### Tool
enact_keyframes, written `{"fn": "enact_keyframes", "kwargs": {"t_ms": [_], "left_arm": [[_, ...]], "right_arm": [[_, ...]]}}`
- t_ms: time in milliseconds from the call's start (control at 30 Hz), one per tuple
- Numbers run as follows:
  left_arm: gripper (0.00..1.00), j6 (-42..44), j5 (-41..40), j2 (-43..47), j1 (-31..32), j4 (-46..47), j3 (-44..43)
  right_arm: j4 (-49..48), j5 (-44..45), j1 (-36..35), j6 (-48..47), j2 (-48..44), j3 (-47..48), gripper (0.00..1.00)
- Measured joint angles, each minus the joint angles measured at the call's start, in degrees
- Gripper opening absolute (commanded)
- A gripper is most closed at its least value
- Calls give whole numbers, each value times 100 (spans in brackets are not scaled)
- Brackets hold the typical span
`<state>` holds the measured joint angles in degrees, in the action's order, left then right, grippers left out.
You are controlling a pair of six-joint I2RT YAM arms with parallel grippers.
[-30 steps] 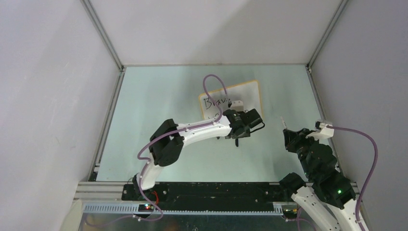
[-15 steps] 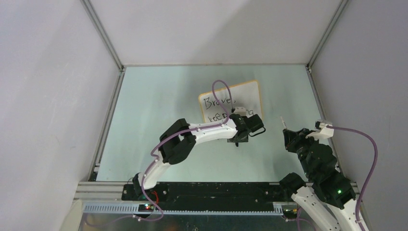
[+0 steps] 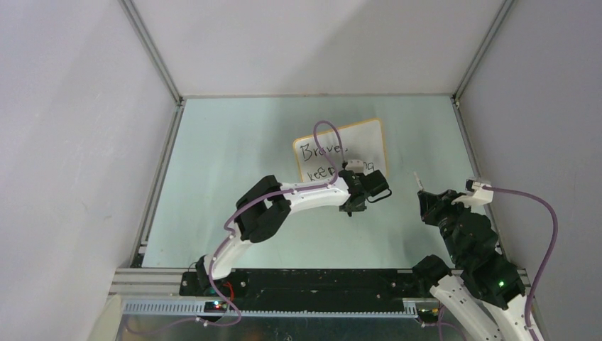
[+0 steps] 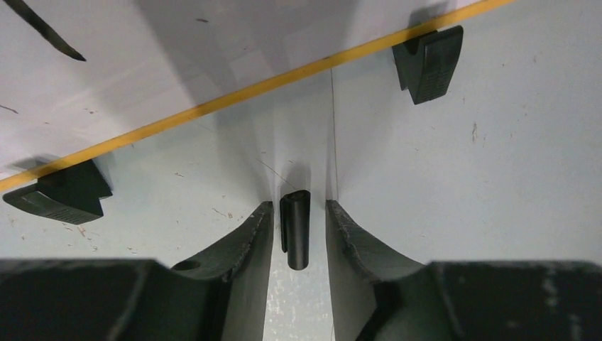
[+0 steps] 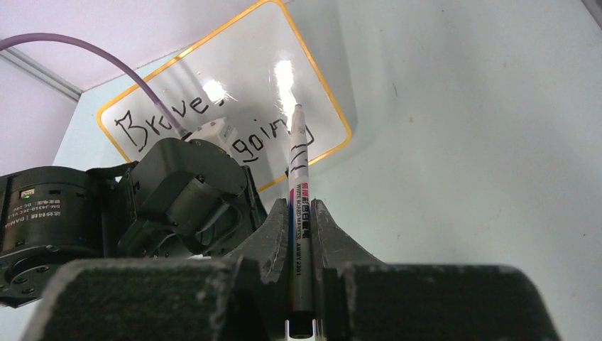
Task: Write a sentence on the whiteboard
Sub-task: Pick up the pen cap from the center of the board.
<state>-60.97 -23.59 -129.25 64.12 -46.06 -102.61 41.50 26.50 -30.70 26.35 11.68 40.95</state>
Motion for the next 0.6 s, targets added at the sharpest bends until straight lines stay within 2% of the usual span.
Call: {"fn": "enact_keyframes", "kwargs": {"t_ms": [100, 200, 267, 433, 600], "left_arm": [[26, 0, -9, 4, 0, 59, 31], [6, -2, -22, 7, -2, 98, 52], [1, -26, -4, 22, 0, 140, 68], [0, -46, 0, 160, 0, 271, 278], [0, -46, -24, 728, 0, 243, 962]], "right_arm": [[0, 0, 0, 0, -24, 0, 0], [0, 0, 0, 0, -31, 0, 0], [2, -2, 0, 0, -31, 0, 0], [0, -2, 0, 0, -76, 0, 0], [0, -35, 0, -2, -101, 0, 0]]}}
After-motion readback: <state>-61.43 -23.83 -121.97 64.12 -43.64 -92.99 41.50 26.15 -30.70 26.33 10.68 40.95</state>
